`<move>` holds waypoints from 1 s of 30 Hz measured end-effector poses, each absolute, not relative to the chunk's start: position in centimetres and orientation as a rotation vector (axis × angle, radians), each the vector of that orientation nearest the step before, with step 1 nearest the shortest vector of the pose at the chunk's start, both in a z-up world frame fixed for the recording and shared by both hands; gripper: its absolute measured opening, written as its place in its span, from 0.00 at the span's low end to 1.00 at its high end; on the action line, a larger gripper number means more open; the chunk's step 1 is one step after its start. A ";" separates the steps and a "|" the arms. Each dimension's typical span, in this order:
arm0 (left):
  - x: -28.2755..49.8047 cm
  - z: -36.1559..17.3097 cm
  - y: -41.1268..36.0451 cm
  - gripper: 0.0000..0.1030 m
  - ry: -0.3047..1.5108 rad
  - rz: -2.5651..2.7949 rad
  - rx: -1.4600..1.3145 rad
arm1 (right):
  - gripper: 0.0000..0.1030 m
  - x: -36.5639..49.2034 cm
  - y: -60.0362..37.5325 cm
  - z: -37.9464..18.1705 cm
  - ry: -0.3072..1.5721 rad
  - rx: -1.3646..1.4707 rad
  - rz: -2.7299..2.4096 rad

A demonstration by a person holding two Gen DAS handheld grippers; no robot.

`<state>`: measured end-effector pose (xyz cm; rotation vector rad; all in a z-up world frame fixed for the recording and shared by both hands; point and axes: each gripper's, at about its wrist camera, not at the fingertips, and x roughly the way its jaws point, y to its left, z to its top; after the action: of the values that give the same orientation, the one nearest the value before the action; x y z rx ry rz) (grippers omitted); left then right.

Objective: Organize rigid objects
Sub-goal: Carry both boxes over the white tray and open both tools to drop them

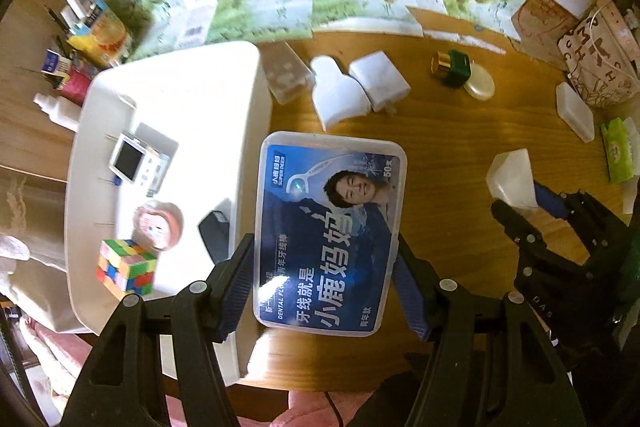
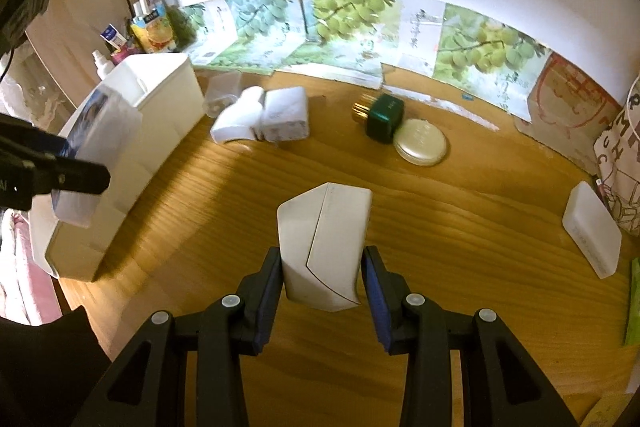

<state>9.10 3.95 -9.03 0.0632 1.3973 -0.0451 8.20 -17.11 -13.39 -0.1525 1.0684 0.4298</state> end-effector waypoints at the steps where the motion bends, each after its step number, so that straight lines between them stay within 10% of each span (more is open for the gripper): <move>1: 9.1 -8.7 4.3 0.65 1.386 -0.044 0.063 | 0.39 8.1 -16.7 -13.2 1.062 -0.152 0.433; 30: 7.1 -8.1 17.5 0.65 1.379 0.046 0.066 | 0.39 5.6 -3.2 -9.3 0.902 -0.099 0.575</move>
<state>7.09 17.52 -8.07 0.0660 1.3788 0.0462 5.64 -3.20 -9.26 -0.0986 0.9017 0.5747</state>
